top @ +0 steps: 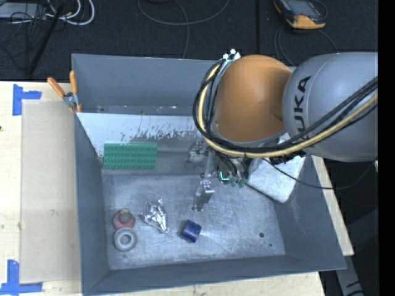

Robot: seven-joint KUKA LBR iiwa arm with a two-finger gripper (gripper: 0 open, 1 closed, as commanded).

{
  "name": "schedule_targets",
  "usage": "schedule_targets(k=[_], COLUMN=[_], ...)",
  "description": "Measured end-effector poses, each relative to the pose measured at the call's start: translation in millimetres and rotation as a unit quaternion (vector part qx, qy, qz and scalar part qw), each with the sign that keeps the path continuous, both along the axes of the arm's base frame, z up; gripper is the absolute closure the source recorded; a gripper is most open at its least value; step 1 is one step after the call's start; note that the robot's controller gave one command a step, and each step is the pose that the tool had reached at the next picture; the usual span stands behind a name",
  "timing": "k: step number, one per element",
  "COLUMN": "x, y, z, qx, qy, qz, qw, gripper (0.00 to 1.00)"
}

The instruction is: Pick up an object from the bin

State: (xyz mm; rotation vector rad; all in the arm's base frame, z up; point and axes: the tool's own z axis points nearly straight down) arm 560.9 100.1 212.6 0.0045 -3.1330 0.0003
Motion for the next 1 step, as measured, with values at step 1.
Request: schedule_targets(k=[1], x=[-39.3], y=[4.4], z=[-140.4], qx=[0.001], qy=[-0.0049], qz=[0.156], qw=[0.9877], gripper=[0.00])
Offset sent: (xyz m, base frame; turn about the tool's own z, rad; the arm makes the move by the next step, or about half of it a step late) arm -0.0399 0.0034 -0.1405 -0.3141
